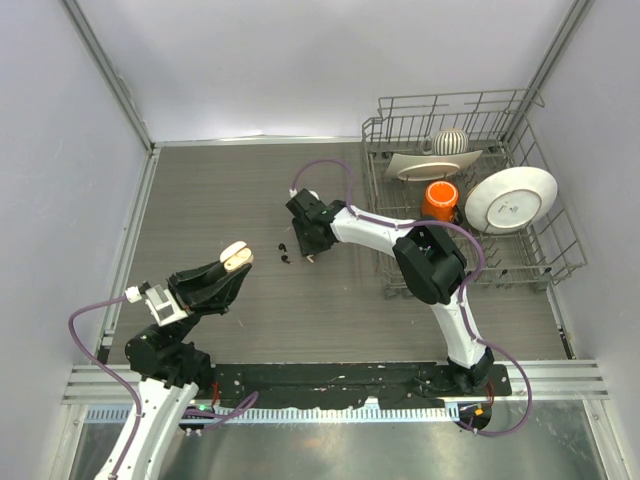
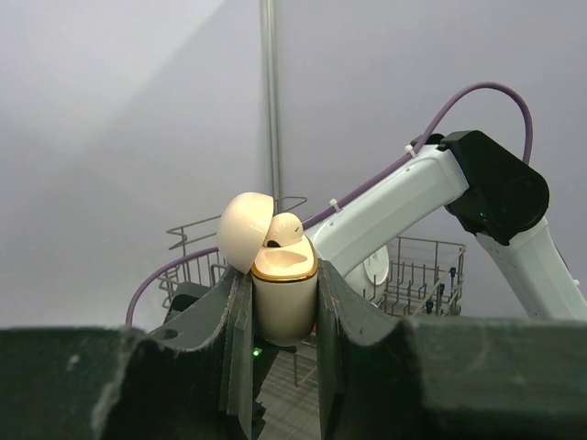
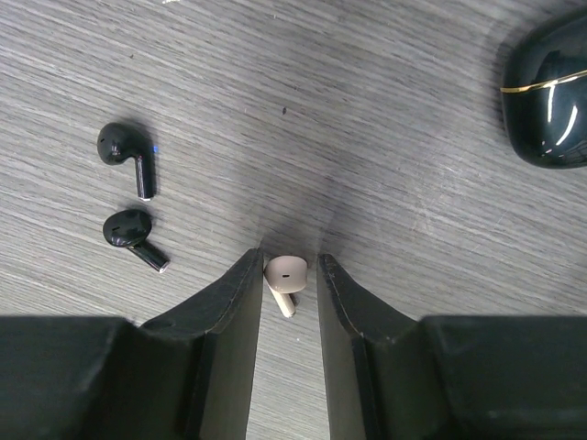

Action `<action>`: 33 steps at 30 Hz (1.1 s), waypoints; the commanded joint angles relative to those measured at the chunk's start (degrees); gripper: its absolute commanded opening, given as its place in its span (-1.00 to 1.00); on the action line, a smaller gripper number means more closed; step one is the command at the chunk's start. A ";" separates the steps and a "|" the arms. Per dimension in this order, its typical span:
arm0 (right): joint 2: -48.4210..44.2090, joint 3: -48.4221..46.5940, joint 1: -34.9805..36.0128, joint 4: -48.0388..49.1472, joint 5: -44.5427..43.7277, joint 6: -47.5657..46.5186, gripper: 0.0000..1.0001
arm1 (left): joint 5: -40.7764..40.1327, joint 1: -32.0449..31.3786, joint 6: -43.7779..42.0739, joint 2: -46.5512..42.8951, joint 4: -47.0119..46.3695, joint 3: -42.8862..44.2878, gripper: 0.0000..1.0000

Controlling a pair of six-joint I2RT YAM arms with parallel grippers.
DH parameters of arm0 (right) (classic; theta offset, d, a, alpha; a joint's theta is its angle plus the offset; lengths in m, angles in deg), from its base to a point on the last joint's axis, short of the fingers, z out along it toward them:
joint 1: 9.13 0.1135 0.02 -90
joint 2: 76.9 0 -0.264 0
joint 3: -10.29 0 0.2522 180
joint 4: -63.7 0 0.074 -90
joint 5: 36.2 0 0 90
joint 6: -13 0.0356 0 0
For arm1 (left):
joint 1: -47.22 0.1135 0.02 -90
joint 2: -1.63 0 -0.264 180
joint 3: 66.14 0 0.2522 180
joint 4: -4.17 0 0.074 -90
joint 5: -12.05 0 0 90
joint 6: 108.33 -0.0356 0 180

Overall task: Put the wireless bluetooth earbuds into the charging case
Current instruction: Pick up the earbud from the center of the board.

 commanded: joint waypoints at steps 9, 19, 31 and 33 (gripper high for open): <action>0.98 -2.27 0.41 -0.95 -1.58 -0.06 -0.30 | -1.06 0.04 -0.07 -0.65 -0.51 0.94 -1.00; 0.45 -2.36 0.32 -0.60 -1.41 0.20 -0.66 | -1.15 -0.05 -0.24 -0.83 -0.07 1.03 -1.00; -8.14 4.74 0.32 8.09 2.28 -0.24 -0.94 | -1.33 -0.05 -0.42 -0.57 0.02 1.29 -1.00; -11.40 7.91 0.41 13.17 2.37 0.11 -0.99 | -1.76 0.04 -0.42 -0.57 0.02 1.20 -1.00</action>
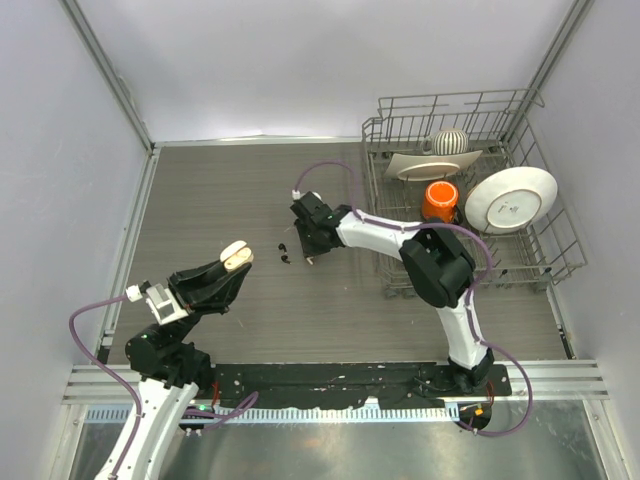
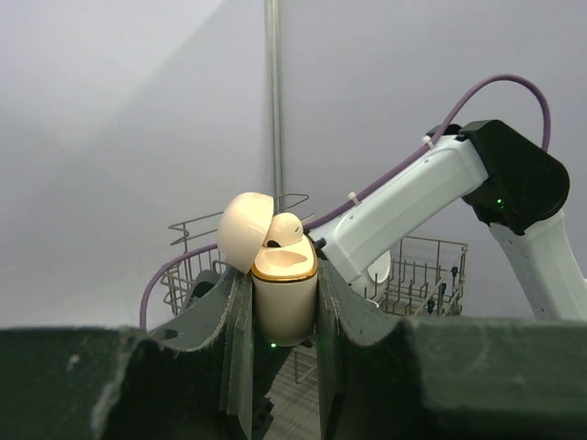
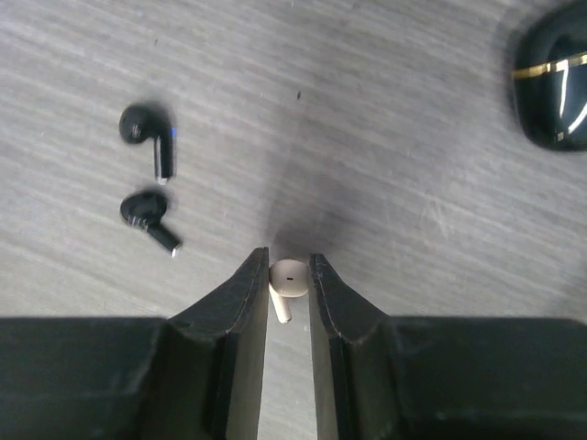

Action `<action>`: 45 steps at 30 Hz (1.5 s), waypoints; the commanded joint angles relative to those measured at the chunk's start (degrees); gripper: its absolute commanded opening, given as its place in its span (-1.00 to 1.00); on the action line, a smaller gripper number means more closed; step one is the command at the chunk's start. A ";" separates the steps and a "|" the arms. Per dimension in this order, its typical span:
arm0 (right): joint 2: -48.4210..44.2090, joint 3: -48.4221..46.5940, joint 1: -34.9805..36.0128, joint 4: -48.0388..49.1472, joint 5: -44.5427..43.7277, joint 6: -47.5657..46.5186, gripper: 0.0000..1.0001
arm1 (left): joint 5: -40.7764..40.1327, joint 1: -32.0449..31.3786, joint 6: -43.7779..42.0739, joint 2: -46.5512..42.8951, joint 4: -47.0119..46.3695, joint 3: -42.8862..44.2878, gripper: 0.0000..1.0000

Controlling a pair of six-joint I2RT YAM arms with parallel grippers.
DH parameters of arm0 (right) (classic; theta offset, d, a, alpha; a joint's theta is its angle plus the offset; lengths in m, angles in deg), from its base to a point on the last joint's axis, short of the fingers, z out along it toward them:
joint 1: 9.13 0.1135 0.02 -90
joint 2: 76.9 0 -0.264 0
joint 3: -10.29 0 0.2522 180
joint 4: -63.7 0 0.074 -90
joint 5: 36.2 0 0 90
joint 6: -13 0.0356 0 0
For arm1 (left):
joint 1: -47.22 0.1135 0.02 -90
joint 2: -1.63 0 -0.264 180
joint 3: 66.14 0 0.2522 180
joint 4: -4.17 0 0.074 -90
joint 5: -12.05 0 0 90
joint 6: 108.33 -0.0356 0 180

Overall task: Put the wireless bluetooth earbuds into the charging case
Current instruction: Pick up the earbud from the center of the board, then place the earbud in the charging case.

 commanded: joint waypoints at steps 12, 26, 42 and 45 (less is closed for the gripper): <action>-41.49 25.76 4.78 34.68 -6.87 2.91 -0.98 | -5.63 -0.05 -0.40 -0.42 -0.81 0.59 -1.00; -57.24 33.24 22.27 60.78 -16.19 -6.06 -0.98 | -4.76 -0.05 0.92 3.63 -4.76 -0.38 -1.00; -46.00 26.21 29.57 65.45 -11.71 -5.62 -0.99 | -2.82 0.04 3.03 5.65 -6.52 0.24 -0.99; -44.59 25.24 29.92 65.63 -11.36 -5.62 -0.98 | -2.38 -0.05 3.21 5.56 -6.70 0.41 -0.99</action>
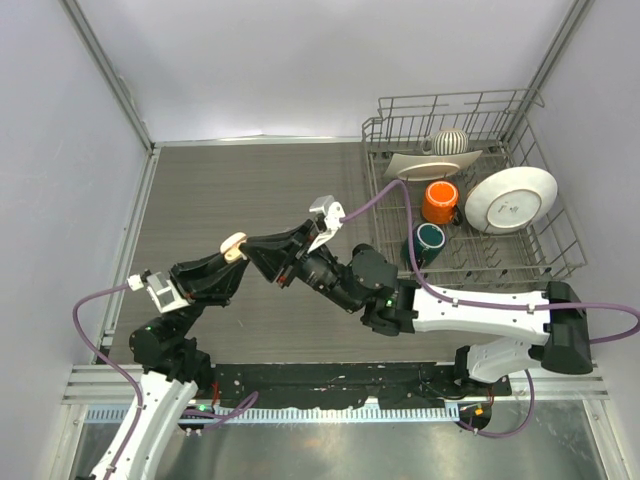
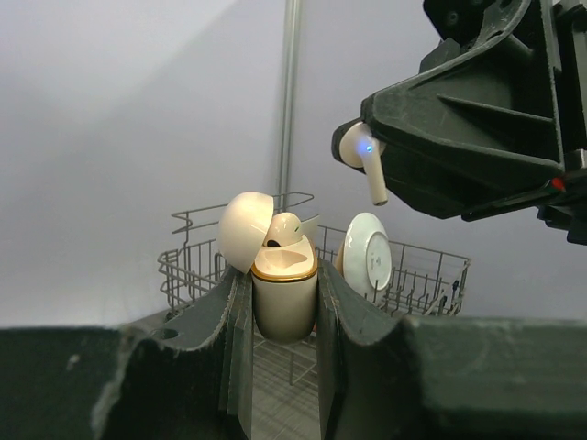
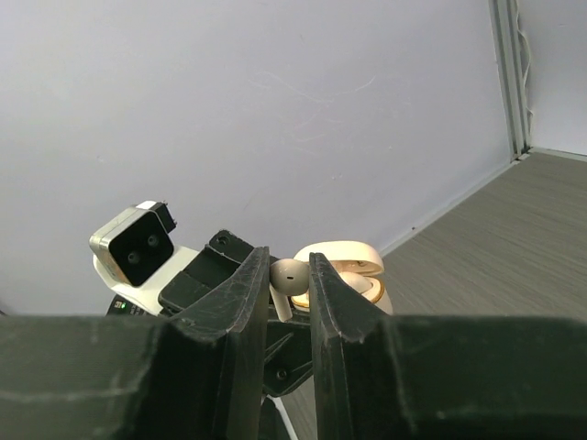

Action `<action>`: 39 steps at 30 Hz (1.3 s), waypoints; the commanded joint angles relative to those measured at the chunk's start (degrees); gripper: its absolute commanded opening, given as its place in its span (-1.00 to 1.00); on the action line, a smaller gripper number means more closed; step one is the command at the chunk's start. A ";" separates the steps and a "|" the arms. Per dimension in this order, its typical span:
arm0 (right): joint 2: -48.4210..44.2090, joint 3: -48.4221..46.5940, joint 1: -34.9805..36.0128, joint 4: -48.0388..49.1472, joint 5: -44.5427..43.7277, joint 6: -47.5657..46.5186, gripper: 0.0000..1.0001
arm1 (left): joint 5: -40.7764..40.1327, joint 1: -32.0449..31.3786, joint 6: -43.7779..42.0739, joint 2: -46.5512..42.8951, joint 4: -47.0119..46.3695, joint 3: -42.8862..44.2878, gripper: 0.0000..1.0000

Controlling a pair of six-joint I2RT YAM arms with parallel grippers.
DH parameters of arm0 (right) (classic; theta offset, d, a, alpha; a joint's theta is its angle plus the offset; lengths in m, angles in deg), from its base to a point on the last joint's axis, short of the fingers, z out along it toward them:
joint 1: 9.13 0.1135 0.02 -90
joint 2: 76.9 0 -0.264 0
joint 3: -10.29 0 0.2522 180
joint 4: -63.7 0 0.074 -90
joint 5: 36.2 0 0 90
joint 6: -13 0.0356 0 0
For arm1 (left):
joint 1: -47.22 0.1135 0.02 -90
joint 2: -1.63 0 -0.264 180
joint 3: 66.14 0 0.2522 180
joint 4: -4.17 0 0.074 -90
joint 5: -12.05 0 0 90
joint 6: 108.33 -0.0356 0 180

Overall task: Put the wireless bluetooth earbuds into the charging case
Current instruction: Place the earbud in the charging case.

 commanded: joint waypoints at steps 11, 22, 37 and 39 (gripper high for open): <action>4.46 -5.88 1.12 3.62 1.19 -1.80 -0.98 | 1.86 -0.05 1.48 1.19 -4.39 1.44 -0.98; 5.86 -5.53 1.56 2.74 -1.18 -4.35 -0.98 | 2.48 0.04 2.80 1.11 -5.88 2.32 -0.98; 7.97 -6.67 1.56 3.00 -4.34 -6.54 -0.99 | 2.48 -0.05 4.47 -0.82 -7.73 0.92 -0.98; 7.97 -6.67 1.64 3.09 -4.52 -6.55 -0.98 | 2.56 -0.05 4.65 -0.74 -7.82 0.92 -0.99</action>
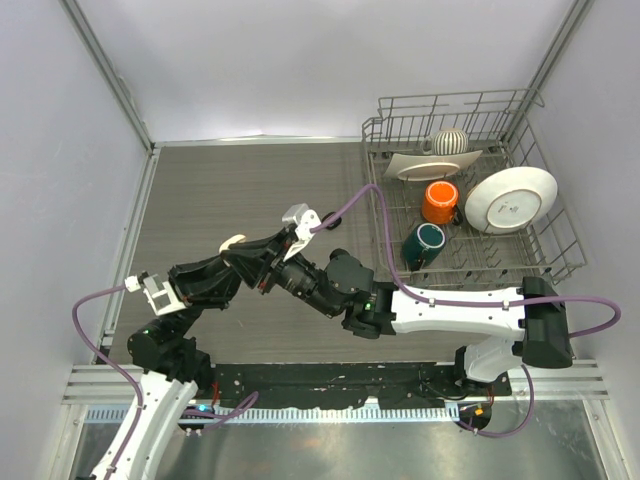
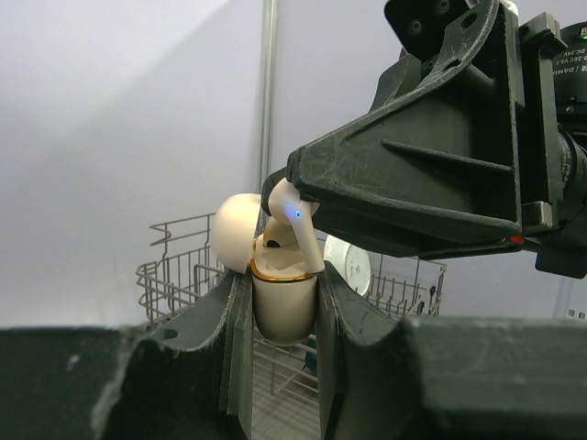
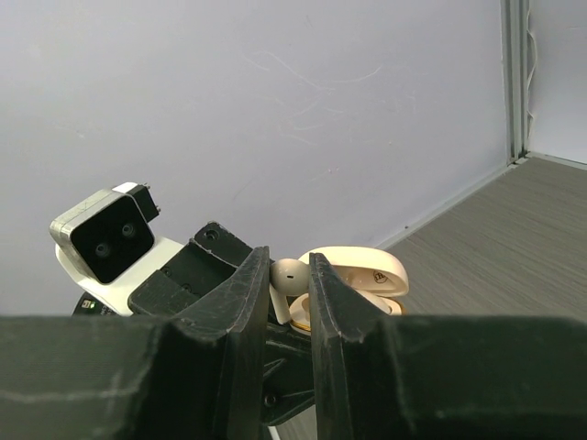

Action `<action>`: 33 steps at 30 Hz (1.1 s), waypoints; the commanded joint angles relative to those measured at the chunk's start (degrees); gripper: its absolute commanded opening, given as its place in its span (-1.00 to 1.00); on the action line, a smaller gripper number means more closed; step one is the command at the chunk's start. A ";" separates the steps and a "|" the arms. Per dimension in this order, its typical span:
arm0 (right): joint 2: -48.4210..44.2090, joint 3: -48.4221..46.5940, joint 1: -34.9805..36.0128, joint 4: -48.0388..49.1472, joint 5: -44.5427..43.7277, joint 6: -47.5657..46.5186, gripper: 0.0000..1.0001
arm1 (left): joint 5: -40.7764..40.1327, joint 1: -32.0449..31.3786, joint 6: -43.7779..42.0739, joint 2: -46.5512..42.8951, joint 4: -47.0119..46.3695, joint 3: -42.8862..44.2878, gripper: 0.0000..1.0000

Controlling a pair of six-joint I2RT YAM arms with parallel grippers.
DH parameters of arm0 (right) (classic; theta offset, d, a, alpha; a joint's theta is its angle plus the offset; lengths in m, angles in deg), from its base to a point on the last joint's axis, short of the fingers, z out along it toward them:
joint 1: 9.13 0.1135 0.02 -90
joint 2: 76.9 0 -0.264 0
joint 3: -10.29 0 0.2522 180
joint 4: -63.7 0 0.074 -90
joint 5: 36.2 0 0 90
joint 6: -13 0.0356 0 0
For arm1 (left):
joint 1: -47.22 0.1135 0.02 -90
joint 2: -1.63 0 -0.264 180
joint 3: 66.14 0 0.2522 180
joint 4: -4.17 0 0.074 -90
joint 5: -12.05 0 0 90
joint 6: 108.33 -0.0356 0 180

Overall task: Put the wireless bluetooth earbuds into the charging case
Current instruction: Place the earbud in the charging case.

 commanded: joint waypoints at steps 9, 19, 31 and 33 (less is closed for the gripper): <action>0.50 -2.43 -0.30 1.98 -4.17 -2.18 -0.99 | 1.67 -0.07 0.63 -0.28 -4.80 0.41 -0.98; 0.94 -0.50 -0.83 2.33 -5.05 -3.14 -0.99 | 1.41 0.02 2.29 0.34 -8.39 0.32 -0.98; 1.38 1.87 -0.74 3.99 -6.20 -6.31 -0.98 | 1.41 -0.07 5.10 1.83 -12.53 0.76 -0.98; 1.55 2.14 -0.74 4.44 -6.29 -6.75 -0.98 | 0.80 -0.07 5.46 1.92 -13.15 0.67 -0.98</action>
